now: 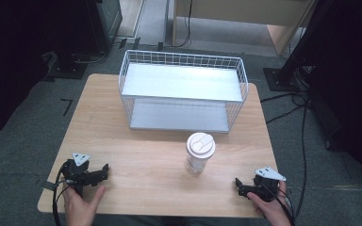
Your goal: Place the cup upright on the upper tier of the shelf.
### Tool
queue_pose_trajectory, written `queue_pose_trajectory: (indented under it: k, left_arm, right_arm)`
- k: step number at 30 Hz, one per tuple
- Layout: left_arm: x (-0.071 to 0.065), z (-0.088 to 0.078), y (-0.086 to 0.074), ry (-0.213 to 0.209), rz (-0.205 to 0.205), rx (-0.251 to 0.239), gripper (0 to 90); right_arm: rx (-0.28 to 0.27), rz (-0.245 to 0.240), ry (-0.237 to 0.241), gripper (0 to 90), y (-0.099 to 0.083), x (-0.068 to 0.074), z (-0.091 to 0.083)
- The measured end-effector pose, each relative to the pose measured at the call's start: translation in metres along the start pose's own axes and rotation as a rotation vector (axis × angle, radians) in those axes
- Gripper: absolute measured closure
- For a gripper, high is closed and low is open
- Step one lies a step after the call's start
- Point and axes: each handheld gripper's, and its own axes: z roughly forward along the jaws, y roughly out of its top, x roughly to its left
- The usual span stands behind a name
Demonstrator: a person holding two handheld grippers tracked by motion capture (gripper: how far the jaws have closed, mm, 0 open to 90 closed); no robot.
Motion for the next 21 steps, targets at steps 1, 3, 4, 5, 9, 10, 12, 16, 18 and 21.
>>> queue_pose_trajectory:
  k: [1,3,4,5,9,10,12,16,18,21]
  left_arm:
    - [0.000,0.000,0.001,0.004,-0.002,0.003,0.0]
    - [0.000,0.000,0.001,0.004,-0.003,0.003,0.0]
    - [0.000,0.000,0.001,0.004,-0.003,0.003,0.0]
    - [0.000,0.000,0.001,0.004,-0.003,0.003,0.0]
    - [0.000,0.000,0.001,0.004,-0.003,0.003,0.0]
    - [0.000,0.000,0.001,0.004,-0.002,0.003,0.0]
    - [0.000,0.000,0.001,0.004,-0.004,0.001,0.0]
    - [0.000,0.000,0.001,0.004,-0.003,0.002,0.0]
    - [0.000,0.000,0.001,0.005,-0.002,0.001,0.0]
    - [0.000,0.000,0.001,0.004,-0.002,0.003,0.0]
  right_arm:
    - [0.000,0.000,0.000,0.0,0.000,0.000,0.000]
    - [-0.002,-0.001,-0.002,0.0,0.001,0.000,0.001]
    - [-0.002,-0.009,-0.008,0.0,0.000,0.002,0.000]
    - [0.002,-0.010,-0.008,0.0,0.001,0.003,0.000]
    - [-0.022,0.007,0.011,0.0,0.005,0.007,-0.006]
    - [-0.034,0.014,0.020,0.0,0.007,0.008,-0.008]
    - [-0.045,0.019,0.026,0.0,0.009,0.009,-0.010]
    - [-0.048,-0.030,0.076,0.0,0.017,0.018,-0.013]
    - [-0.043,-0.059,0.094,0.0,0.024,0.029,-0.010]
    - [-0.047,-0.075,0.118,0.0,0.030,0.038,-0.008]
